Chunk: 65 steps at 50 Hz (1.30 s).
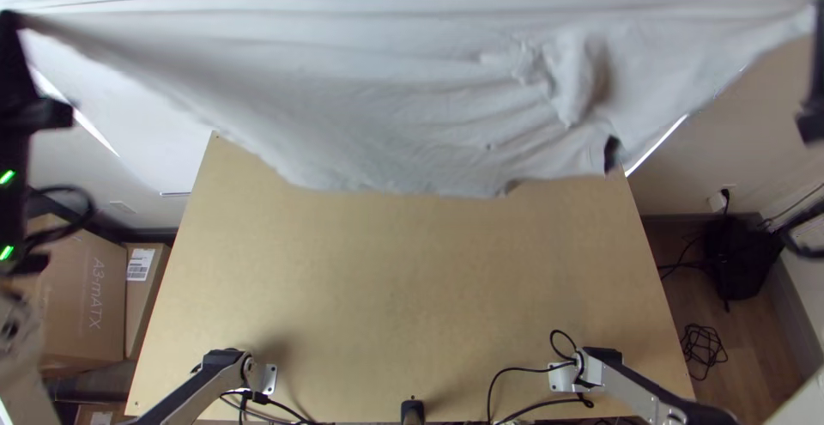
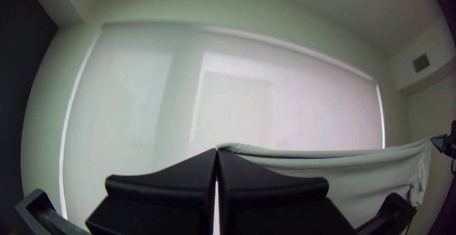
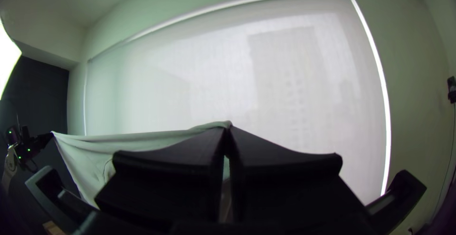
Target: Fold the t-shirt
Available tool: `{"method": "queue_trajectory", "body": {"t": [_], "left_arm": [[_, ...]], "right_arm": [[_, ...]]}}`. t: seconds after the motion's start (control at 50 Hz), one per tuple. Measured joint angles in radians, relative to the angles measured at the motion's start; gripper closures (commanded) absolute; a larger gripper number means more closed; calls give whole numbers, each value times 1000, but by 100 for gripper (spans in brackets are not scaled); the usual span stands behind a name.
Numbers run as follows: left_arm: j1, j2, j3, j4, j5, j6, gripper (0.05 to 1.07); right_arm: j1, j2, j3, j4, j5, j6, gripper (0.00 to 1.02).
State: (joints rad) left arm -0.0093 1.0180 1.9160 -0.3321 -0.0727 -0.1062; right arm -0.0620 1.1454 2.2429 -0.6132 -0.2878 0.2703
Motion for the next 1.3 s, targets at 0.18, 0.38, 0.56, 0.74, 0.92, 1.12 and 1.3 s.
{"method": "queue_trajectory", "body": {"t": [0.18, 0.38, 0.56, 0.74, 0.92, 1.12, 1.3], "left_arm": [[-2, -151, 12, 17, -4, -34, 105], [-2, -242, -77, -23, -3, -67, 105], [-8, -342, -459, -17, 1, -74, 105], [-24, -423, -864, -20, 8, -82, 105], [-24, -442, -1149, 27, 50, -89, 105], [-30, -306, -1272, 156, 65, -90, 105], [-29, -87, -1256, 275, 69, -96, 105]], "right_arm": [[7, -137, -2, -15, 4, 20, 100], [30, -188, -70, -80, 4, 48, 100], [63, -223, -401, -84, 11, 52, 100], [115, -259, -849, -62, 20, 56, 100], [134, -276, -1242, 75, 30, 56, 100], [134, -189, -1376, 211, 31, 60, 100], [134, 38, -1321, 246, 31, 60, 100]]}}
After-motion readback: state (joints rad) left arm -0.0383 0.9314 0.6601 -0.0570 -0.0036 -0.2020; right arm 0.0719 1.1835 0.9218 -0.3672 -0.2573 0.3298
